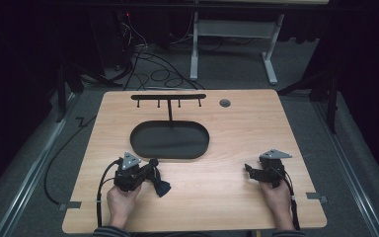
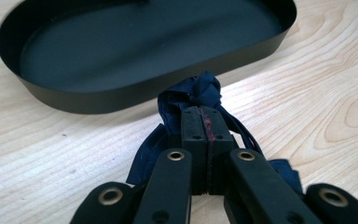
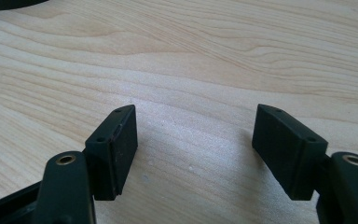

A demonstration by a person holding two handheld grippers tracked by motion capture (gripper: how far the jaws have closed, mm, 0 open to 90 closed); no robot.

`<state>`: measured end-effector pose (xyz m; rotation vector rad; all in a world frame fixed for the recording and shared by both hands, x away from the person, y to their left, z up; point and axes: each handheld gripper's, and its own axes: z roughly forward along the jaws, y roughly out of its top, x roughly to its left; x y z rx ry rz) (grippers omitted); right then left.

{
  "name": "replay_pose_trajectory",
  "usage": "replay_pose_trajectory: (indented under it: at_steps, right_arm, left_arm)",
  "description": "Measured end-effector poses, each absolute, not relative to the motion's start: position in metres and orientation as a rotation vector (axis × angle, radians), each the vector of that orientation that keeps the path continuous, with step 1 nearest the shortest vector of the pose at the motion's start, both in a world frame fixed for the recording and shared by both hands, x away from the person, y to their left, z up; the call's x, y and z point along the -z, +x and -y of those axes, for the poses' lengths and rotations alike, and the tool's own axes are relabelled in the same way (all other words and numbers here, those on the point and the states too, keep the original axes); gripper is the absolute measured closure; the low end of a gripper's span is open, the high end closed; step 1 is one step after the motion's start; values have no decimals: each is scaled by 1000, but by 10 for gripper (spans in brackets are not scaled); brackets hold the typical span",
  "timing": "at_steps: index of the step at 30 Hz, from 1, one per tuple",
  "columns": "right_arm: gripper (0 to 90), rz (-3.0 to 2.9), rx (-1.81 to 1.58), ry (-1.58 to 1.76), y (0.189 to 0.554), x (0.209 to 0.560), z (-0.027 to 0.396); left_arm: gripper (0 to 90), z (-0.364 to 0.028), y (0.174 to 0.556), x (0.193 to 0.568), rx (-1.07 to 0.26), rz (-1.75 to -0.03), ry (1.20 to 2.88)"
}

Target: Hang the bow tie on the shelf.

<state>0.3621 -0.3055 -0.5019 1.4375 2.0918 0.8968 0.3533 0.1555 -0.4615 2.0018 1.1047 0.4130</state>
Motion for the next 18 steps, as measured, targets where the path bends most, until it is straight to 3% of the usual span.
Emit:
replay_pose_trajectory:
  at_steps: [18]
  right_arm:
    - [324,-2092,-901,1441,362,502,306]
  left_arm:
    - [897,-168,346,422,-525,-1055,1964]
